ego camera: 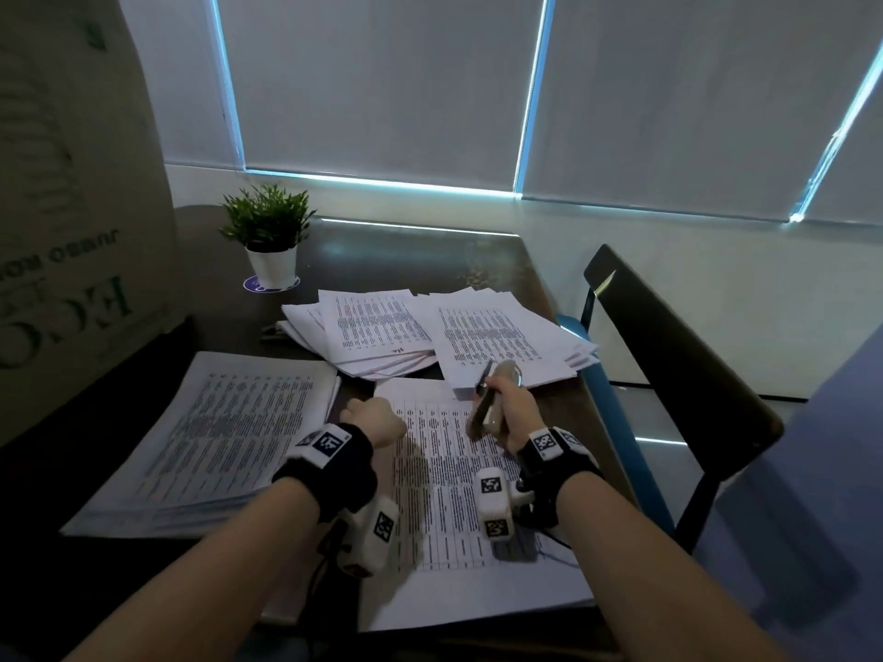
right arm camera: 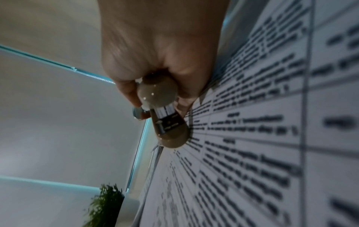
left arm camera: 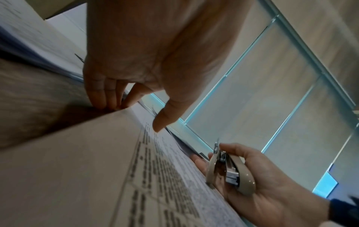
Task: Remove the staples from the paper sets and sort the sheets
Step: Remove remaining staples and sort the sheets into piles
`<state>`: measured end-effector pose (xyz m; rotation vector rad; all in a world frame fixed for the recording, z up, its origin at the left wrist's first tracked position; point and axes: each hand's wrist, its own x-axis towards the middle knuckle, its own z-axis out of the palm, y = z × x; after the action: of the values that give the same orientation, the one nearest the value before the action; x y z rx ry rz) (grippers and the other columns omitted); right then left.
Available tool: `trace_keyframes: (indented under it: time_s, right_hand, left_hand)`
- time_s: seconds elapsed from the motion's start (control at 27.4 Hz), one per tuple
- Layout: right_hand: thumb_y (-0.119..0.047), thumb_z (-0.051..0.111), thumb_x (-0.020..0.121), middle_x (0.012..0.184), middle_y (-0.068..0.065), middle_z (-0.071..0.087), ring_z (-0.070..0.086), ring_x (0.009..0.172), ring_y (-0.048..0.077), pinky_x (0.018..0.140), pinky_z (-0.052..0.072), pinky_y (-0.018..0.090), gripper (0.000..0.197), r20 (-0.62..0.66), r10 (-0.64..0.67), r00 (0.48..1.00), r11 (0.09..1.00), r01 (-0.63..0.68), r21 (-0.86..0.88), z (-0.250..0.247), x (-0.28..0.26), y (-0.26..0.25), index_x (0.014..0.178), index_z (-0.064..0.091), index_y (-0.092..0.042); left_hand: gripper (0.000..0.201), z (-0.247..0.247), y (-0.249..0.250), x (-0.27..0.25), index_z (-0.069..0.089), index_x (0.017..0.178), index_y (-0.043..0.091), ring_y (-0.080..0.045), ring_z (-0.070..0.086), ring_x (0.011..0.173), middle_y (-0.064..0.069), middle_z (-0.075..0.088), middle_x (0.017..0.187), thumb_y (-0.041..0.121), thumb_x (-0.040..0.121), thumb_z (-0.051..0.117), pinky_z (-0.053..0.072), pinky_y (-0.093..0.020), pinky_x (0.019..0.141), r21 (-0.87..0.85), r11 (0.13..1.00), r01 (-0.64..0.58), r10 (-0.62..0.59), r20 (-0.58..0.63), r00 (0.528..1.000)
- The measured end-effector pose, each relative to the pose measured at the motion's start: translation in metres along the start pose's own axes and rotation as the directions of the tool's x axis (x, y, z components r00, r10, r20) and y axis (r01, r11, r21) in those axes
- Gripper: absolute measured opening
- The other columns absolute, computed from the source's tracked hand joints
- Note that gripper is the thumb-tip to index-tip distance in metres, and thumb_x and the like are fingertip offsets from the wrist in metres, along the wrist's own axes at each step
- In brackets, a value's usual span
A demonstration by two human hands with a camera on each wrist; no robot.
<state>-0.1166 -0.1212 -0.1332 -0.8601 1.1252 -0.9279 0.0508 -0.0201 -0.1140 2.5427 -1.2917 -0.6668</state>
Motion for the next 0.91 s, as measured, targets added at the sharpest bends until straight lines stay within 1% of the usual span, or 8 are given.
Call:
trace_keyframes:
  time_s: [0.11, 0.26, 0.37, 0.44, 0.51, 0.66, 0.77, 0.91]
  right_hand:
    - [-0.02, 0.068, 0.087, 0.084, 0.014, 0.071, 0.064, 0.074, 0.027, 0.073, 0.046, 0.041, 0.024, -0.023, 0.011, 1.0, 0.998, -0.01, 0.063, -0.005, 0.007, 0.0, 0.103, 0.06, -0.004]
    - [-0.017, 0.061, 0.094, 0.085, 0.025, 0.073, 0.066, 0.07, 0.028, 0.062, 0.051, 0.035, 0.019, 0.017, 0.009, 1.0, 0.996, -0.01, 0.091, -0.004, 0.003, -0.002, 0.101, 0.056, 0.0]
    - [-0.013, 0.058, 0.096, 0.084, 0.029, 0.07, 0.064, 0.071, 0.03, 0.067, 0.053, 0.037, 0.018, 0.04, -0.01, 0.999, 0.993, 0.005, 0.115, -0.006, 0.0, -0.002, 0.1, 0.054, 0.004]
    - [-0.014, 0.06, 0.094, 0.09, 0.03, 0.069, 0.064, 0.071, 0.032, 0.071, 0.052, 0.04, 0.022, 0.034, -0.024, 0.999, 0.993, 0.02, 0.112, -0.008, 0.0, 0.0, 0.102, 0.056, 0.006]
    - [-0.019, 0.062, 0.093, 0.085, 0.025, 0.069, 0.062, 0.066, 0.029, 0.067, 0.051, 0.037, 0.025, 0.035, -0.034, 0.999, 0.996, 0.031, 0.084, -0.009, 0.0, 0.001, 0.098, 0.058, 0.005]
    - [-0.042, 0.068, 0.088, 0.072, 0.008, 0.062, 0.057, 0.057, 0.017, 0.049, 0.051, 0.025, 0.039, 0.033, -0.12, 0.992, 0.98, 0.123, -0.154, -0.017, -0.02, -0.017, 0.09, 0.062, -0.004]
    - [-0.052, 0.068, 0.084, 0.09, 0.016, 0.068, 0.065, 0.071, 0.027, 0.059, 0.056, 0.033, 0.053, 0.164, -0.214, 0.963, 0.929, 0.253, -0.27, -0.023, -0.04, -0.044, 0.102, 0.065, -0.002]
    - [-0.053, 0.063, 0.088, 0.112, 0.022, 0.069, 0.069, 0.091, 0.04, 0.079, 0.057, 0.053, 0.056, 0.355, -0.322, 0.878, 0.908, 0.393, -0.148, -0.013, -0.077, -0.104, 0.118, 0.065, -0.005]
  left_hand:
    - [0.043, 0.002, 0.001, -0.001, 0.05, 0.127, 0.0, -0.037, 0.039, 0.126, -0.024, 0.044, 0.134, 0.022, 0.09, 0.053, 0.035, -0.031, 0.101, -0.06, 0.998, -0.017, 0.013, -0.065, 0.998]
    - [0.035, -0.002, 0.0, -0.002, 0.052, 0.118, -0.005, -0.037, 0.051, 0.115, -0.022, 0.053, 0.124, 0.012, 0.087, 0.056, 0.044, -0.037, 0.095, -0.18, 0.979, -0.095, 0.064, -0.171, 0.983]
    - [0.019, -0.001, 0.006, -0.005, 0.051, 0.105, -0.005, -0.036, 0.058, 0.102, -0.023, 0.058, 0.114, 0.003, 0.087, 0.05, 0.047, -0.034, 0.078, -0.23, 0.943, -0.24, 0.193, -0.208, 0.959]
    - [0.021, 0.0, 0.011, -0.012, 0.046, 0.11, -0.003, -0.034, 0.058, 0.098, -0.018, 0.057, 0.107, 0.006, 0.091, 0.051, 0.043, -0.03, 0.069, -0.252, 0.926, -0.282, 0.236, -0.199, 0.951]
    - [0.028, 0.001, 0.012, -0.014, 0.046, 0.112, -0.001, -0.033, 0.059, 0.095, -0.015, 0.056, 0.104, 0.014, 0.091, 0.056, 0.045, -0.033, 0.067, -0.383, 0.876, -0.293, 0.222, -0.22, 0.95]
    - [0.009, -0.011, 0.007, -0.025, 0.051, 0.099, 0.005, -0.027, 0.056, 0.083, -0.007, 0.057, 0.089, 0.009, 0.091, 0.048, 0.04, -0.03, 0.059, -0.585, 0.738, -0.336, 0.183, -0.306, 0.934]
    - [0.007, -0.053, 0.013, -0.055, 0.046, 0.098, 0.004, -0.023, 0.053, 0.074, -0.011, 0.058, 0.09, 0.004, 0.092, 0.043, 0.044, -0.033, 0.058, -0.611, 0.609, -0.506, 0.21, -0.491, 0.845]
    - [0.005, -0.122, 0.037, -0.09, 0.041, 0.099, 0.005, -0.016, 0.052, 0.06, -0.004, 0.054, 0.078, 0.004, 0.094, 0.041, 0.046, -0.031, 0.052, -0.466, 0.427, -0.775, 0.328, -0.719, 0.613]
